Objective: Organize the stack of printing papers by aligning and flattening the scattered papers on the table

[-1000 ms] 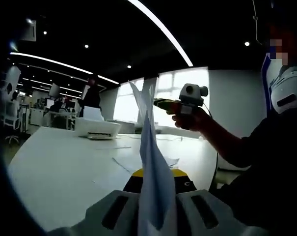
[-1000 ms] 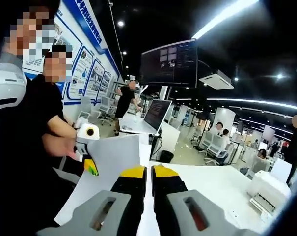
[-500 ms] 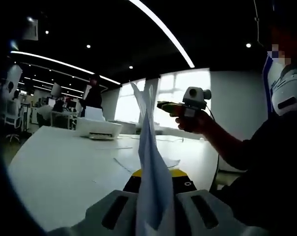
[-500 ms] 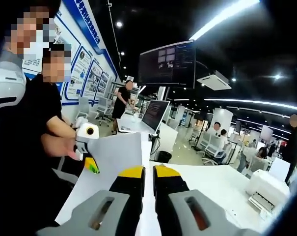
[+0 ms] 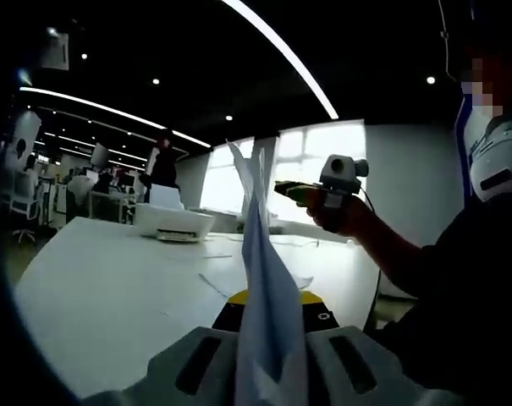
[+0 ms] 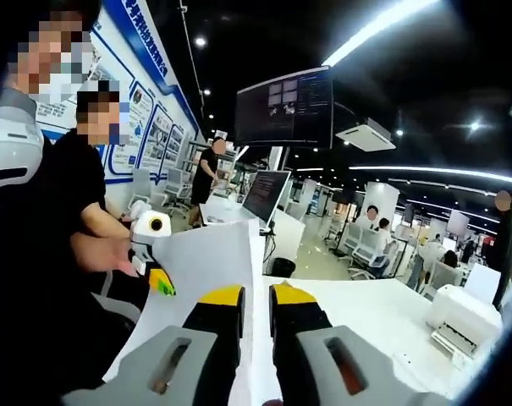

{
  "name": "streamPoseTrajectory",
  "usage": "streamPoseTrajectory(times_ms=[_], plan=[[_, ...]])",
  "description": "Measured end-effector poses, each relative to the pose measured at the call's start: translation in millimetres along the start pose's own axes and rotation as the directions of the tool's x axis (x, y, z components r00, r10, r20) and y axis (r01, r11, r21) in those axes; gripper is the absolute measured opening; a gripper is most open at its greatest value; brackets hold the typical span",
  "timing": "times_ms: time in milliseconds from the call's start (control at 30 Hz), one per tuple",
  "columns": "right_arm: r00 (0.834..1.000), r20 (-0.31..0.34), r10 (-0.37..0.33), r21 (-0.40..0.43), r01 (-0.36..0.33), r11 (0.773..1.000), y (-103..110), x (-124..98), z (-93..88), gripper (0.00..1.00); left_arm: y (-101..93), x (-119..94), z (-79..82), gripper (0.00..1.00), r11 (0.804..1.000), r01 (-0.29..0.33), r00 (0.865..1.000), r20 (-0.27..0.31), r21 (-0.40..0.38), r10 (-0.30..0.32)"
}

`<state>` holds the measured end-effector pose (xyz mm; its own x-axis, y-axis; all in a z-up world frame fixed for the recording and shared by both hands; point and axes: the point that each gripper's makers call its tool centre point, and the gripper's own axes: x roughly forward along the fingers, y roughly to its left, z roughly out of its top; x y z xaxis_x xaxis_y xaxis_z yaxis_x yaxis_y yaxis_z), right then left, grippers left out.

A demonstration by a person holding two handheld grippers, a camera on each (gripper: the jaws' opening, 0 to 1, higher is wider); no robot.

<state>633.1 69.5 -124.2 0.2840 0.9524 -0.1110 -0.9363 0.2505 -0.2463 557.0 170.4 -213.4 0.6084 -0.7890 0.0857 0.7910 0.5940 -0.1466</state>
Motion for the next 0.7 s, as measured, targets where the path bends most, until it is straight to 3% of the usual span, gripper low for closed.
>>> streamPoseTrajectory(times_ms=[433,567,700], plan=[[0.999,0.023,-0.043,0.019,0.042,0.999,2,-6,4.9,0.14,-0.7,-1,-1.5,0.06,1.000,-0.003,1.000,0.000,-0.005,0.003],[0.997,0.036,-0.064,0.027,0.063,0.998,3,-7,8.1,0.22,-1.4,0,-0.9,0.06,1.000,-0.001,1.000,0.000,-0.004,0.001],[0.995,0.006,-0.096,0.060,0.096,0.994,-2,-10,0.8,0.23,-1.4,-1,-1.7,0.06,1.000,-0.003,1.000,-0.001,-0.006,0.003]])
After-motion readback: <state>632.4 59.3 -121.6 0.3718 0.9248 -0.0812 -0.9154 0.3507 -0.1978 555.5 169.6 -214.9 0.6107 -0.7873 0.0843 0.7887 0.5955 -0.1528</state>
